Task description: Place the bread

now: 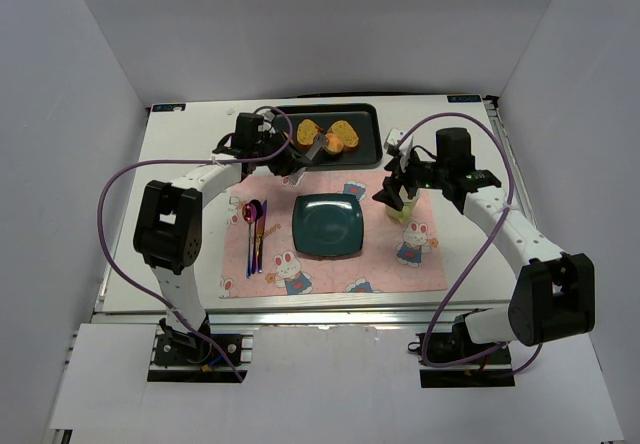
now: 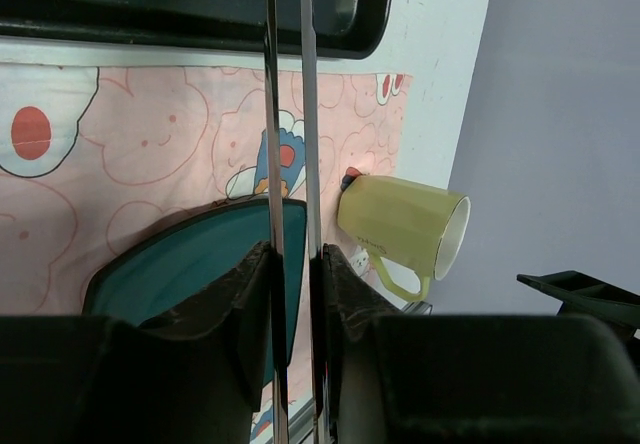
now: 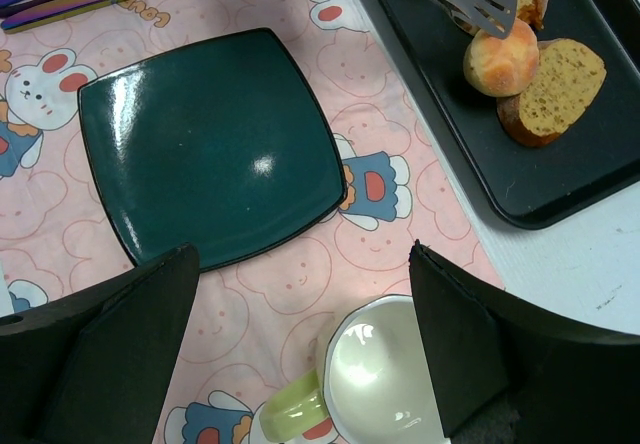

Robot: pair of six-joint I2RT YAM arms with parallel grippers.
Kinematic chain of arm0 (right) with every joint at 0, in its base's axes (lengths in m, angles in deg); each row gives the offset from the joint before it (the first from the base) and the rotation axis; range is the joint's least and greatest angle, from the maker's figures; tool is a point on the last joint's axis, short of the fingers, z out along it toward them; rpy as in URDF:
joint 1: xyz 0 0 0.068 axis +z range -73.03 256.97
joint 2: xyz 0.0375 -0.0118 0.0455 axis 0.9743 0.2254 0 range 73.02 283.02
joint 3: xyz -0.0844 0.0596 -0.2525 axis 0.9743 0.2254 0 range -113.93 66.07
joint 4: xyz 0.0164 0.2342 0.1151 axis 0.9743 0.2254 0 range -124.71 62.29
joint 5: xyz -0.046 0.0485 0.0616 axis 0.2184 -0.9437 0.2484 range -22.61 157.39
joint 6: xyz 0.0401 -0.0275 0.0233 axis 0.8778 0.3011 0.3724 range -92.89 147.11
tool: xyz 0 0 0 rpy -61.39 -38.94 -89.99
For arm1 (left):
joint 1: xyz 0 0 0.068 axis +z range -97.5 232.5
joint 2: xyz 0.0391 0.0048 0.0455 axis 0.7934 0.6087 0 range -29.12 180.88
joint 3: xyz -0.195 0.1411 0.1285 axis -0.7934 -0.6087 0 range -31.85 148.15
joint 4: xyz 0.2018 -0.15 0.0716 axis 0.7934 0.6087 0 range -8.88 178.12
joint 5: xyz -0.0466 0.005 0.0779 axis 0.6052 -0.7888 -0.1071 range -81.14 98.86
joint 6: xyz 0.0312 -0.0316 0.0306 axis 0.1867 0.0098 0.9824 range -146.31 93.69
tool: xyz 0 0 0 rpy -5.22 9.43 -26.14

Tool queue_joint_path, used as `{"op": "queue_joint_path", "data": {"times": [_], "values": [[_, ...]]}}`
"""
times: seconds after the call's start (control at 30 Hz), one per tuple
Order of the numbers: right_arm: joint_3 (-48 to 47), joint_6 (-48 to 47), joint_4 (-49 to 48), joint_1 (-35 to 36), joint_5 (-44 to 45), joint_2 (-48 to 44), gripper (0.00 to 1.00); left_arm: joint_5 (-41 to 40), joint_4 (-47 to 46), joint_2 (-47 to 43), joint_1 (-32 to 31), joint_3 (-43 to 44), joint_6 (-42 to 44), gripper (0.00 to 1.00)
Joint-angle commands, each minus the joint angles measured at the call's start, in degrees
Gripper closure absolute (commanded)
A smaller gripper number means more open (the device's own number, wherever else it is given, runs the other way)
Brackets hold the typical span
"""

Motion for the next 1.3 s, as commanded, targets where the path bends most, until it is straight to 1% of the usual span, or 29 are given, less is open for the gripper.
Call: {"op": "queue_joint_path", "data": {"times": [0.0,0.03,0.1,0.37,0.63,0.8,0.9,0.97,1.1,1.13,1.23,1.27], "values": [[0.23,0.4,-1.08,-0.54,-1.11,-1.99,0.11,1.83,-2.76,-2.73,-0.17,0.0,-0.11,0.96],[0.14,0.4,-1.0,-0.55,-1.19,-1.99,0.11,1.92,-2.93,-3.08,-0.08,0.0,-0.11,0.99],[0.14,0.49,-1.0,-0.55,-1.11,-1.99,0.11,1.83,-3.02,-3.78,0.09,-0.17,0.24,1.0],[0.31,0.49,-0.91,-0.72,-1.19,-2.25,0.11,2.54,-4.25,-5.98,0.27,-2.72,0.42,1.0],[0.49,0.57,-0.82,-0.72,-1.28,-2.26,0.11,3.15,-4.34,-7.83,0.62,-2.81,0.6,1.0],[0.66,0.49,-0.73,-0.81,-1.19,-2.6,0.11,2.54,-2.85,-10.2,0.71,-3.25,2.62,1.0],[0.67,0.31,-0.64,-0.81,-1.37,-2.69,0.11,3.06,-3.46,-11.95,0.71,-5.09,2.44,1.0],[0.58,0.14,-0.38,-0.72,-1.28,-2.78,0.11,3.59,-3.63,-13.27,0.71,-6.76,2.53,1.0],[0.84,-0.74,-0.12,-0.98,-1.54,-3.4,0.11,6.31,-2.59,-18.63,0.62,-11.77,3.49,1.0],[0.93,-0.83,-0.12,-0.98,-1.72,-3.4,0.11,6.75,-1.62,-21.51,0.53,-13.0,4.19,1.0],[1.1,-0.83,-0.2,-1.07,-2.07,-3.49,0.11,8.42,1.55,-28.47,-0.08,-19.84,6.31,1.0],[1.19,-0.83,-0.12,-1.16,-2.16,-3.48,0.11,8.69,1.73,-30.4,-0.17,-23.78,6.14,1.0]]}}
